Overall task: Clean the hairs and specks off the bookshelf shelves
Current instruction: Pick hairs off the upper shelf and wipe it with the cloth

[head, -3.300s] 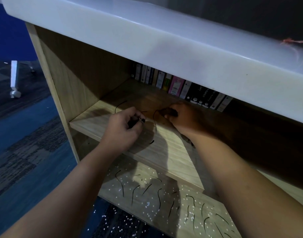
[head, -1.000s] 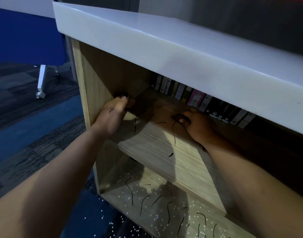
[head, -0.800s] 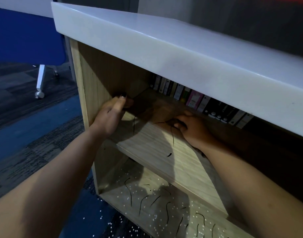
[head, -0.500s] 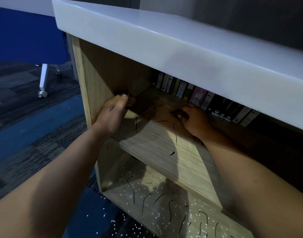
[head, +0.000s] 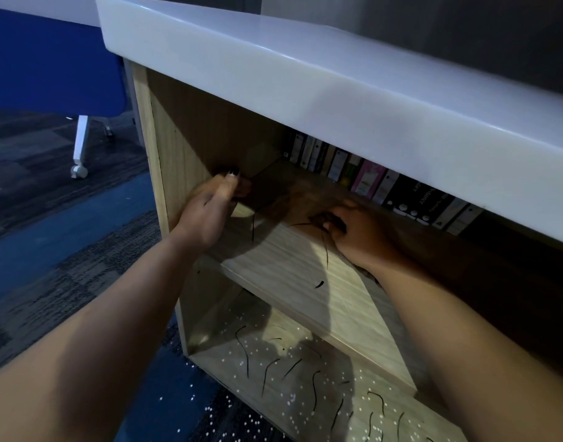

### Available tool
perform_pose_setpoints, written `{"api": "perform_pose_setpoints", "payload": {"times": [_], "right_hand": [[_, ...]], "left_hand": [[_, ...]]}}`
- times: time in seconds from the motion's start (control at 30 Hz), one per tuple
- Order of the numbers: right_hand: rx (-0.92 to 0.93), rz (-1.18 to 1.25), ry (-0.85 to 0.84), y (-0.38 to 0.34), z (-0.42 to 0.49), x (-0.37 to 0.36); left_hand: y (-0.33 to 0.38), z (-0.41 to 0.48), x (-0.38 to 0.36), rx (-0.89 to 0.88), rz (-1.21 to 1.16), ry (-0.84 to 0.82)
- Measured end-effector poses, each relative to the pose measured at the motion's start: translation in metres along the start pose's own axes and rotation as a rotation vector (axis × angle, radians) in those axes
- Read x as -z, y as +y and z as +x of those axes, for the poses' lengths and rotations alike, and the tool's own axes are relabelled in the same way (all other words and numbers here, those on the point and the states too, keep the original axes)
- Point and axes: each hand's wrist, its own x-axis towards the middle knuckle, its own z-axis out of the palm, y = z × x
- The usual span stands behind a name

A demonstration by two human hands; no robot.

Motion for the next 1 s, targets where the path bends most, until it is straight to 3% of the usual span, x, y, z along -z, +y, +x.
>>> {"api": "perform_pose_setpoints", "payload": {"times": [1.0], "right_hand": [[-0.115,-0.043,-0.061,-0.017,-0.041,0.006]], "left_hand": [[0.001,-0.002,-0.002,0.005,-0.052,0.005]]}}
